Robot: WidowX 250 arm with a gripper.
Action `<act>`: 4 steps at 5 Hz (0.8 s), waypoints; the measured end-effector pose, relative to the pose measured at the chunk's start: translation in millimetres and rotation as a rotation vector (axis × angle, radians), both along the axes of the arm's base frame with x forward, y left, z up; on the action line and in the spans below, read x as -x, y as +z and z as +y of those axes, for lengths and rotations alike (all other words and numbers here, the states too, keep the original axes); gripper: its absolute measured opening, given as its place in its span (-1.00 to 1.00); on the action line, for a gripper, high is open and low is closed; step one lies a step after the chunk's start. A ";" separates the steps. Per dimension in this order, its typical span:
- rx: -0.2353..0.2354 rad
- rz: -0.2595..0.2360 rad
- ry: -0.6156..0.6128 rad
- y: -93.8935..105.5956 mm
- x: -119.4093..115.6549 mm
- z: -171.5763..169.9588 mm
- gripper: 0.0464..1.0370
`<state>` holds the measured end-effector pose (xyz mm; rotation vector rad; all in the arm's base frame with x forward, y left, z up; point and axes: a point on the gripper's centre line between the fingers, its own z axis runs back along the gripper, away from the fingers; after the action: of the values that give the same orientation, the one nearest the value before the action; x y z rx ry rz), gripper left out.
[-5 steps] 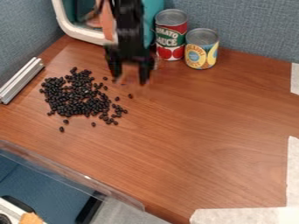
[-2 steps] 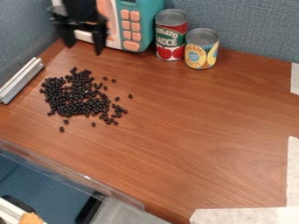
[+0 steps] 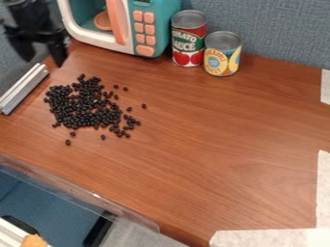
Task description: Sweep into pile
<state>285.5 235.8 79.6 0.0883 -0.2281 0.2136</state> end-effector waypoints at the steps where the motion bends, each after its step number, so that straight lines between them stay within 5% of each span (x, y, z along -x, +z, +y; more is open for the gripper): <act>1: -0.009 0.041 0.008 -18.4 8.3 22.4 0.92; 2: 0.001 0.115 -0.016 -41.5 5.7 40.6 0.92; 4: 0.016 0.163 -0.015 -57.9 2.0 64.8 0.92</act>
<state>283.5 300.6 21.7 0.0876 -0.0648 0.1919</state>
